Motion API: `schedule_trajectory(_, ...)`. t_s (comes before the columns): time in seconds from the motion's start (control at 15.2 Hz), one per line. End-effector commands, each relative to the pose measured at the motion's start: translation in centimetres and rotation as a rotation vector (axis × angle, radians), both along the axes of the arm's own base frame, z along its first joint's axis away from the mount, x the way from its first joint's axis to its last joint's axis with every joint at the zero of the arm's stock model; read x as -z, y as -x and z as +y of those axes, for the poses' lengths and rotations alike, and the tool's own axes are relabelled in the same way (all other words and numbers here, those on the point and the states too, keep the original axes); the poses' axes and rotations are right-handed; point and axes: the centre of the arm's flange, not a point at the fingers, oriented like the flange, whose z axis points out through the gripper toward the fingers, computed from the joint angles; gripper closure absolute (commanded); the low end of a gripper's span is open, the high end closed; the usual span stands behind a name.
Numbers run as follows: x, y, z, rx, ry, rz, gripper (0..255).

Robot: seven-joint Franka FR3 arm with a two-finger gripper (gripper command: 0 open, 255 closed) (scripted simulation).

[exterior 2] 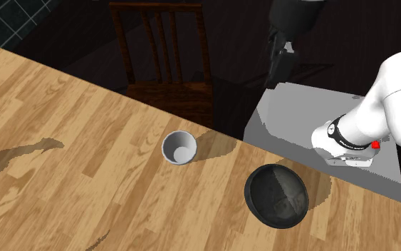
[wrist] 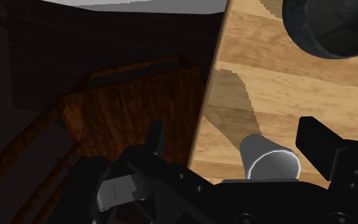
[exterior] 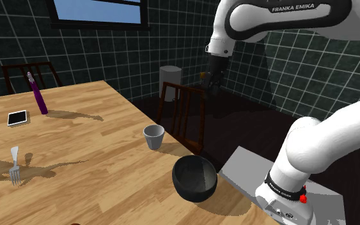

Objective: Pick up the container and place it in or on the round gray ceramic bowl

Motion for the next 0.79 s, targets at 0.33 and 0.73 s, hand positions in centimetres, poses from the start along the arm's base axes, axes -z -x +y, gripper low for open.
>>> schedule_trajectory(0.33, 5.8, -6.1, 3.7, 0.009, -0.011, -0.012, 0)
schedule_trajectory(0.73, 10.6, -11.2, 6.9, 0.016, -0.021, -0.020, 0)
